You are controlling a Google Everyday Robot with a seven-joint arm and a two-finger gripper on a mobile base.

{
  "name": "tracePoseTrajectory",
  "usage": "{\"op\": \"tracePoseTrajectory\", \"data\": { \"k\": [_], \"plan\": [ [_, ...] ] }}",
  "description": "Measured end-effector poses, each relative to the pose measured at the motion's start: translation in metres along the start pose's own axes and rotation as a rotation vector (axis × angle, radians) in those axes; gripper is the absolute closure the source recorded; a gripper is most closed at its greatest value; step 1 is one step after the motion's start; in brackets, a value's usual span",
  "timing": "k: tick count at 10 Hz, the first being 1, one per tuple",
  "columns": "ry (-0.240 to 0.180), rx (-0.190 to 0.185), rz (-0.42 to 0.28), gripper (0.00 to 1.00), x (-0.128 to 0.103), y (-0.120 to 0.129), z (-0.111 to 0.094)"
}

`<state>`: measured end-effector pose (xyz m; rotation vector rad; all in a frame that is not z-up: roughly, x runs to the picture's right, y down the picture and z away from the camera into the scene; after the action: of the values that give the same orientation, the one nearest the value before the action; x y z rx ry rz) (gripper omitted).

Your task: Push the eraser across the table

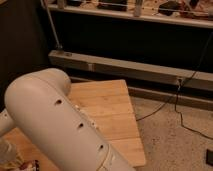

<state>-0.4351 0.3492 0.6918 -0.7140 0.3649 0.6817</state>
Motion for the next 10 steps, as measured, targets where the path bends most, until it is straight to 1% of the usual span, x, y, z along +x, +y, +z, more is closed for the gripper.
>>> {"op": "tracePoseTrajectory", "data": {
  "k": [1, 2, 4, 5, 7, 8, 9, 10],
  "plan": [
    [0.001, -0.001, -0.008, 1.00, 0.000, 0.001, 0.000],
    [0.013, -0.005, -0.013, 1.00, 0.004, 0.002, 0.000],
    [0.073, -0.008, -0.035, 1.00, 0.022, 0.004, -0.004],
    [0.113, -0.010, -0.053, 1.00, 0.037, 0.005, -0.008],
    [0.175, -0.017, -0.085, 1.00, 0.061, 0.007, -0.021],
    [0.196, -0.027, -0.100, 1.00, 0.071, 0.008, -0.030],
    [0.196, -0.030, -0.099, 1.00, 0.073, 0.008, -0.038],
    [0.185, -0.033, -0.092, 1.00, 0.070, 0.007, -0.042]
  ]
}}
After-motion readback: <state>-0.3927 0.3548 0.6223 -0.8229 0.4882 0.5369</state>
